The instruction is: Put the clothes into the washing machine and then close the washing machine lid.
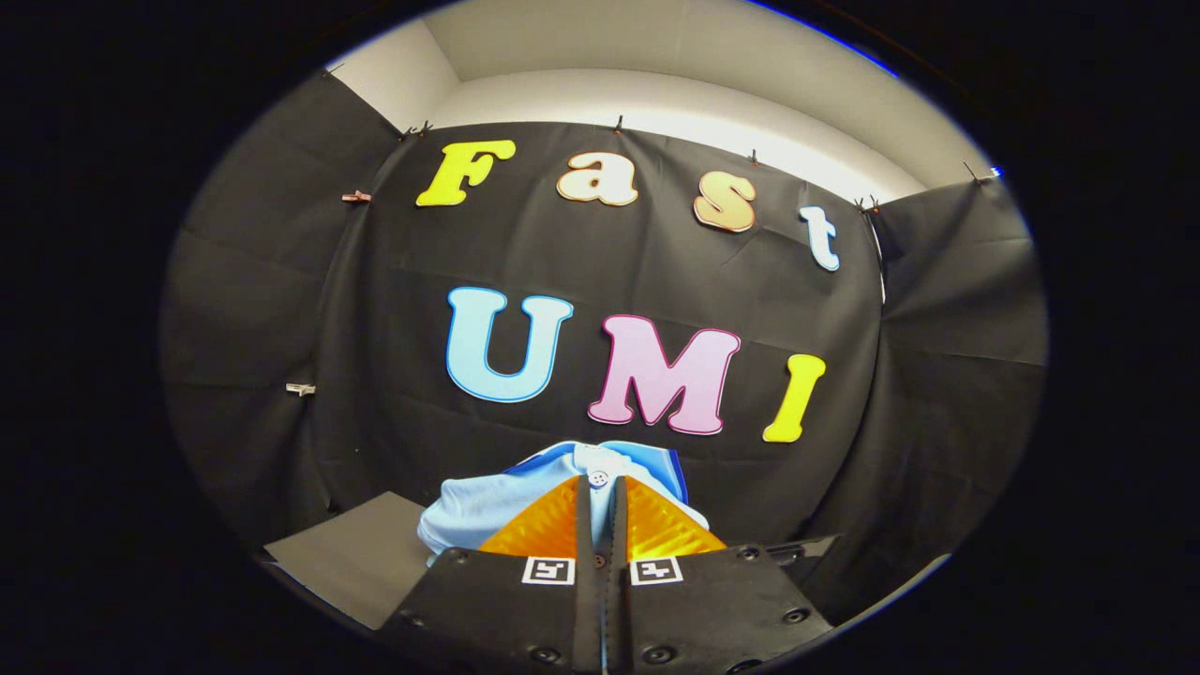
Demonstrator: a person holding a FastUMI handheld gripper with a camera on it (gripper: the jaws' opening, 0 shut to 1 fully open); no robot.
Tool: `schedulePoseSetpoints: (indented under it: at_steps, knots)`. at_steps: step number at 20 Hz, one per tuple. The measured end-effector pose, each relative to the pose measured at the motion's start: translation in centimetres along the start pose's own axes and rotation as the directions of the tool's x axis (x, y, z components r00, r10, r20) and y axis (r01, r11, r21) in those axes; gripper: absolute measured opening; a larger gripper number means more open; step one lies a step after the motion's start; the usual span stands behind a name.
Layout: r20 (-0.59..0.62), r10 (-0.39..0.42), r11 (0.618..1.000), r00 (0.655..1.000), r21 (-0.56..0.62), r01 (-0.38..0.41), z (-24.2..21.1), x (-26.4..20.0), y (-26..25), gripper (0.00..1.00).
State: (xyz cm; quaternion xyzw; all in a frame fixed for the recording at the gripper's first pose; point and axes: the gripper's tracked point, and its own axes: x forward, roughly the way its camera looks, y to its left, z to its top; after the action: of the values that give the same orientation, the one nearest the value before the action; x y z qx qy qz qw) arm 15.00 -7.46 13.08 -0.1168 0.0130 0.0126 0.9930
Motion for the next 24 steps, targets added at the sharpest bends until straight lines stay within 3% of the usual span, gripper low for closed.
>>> schedulePoseSetpoints:
  at_steps: [5, 13, 24]
  knots:
    - [-0.002, -0.011, 1.000, 1.000, 0.024, 0.011, -0.9, 0.2, -8.3, 0.07]
    - [-0.072, -0.051, 0.996, 0.996, 0.065, 0.055, -7.4, 0.3, -18.3, 0.07]
    - [-0.281, -0.065, 0.997, 0.958, 0.024, 0.075, -25.7, -0.1, -21.6, 0.07]
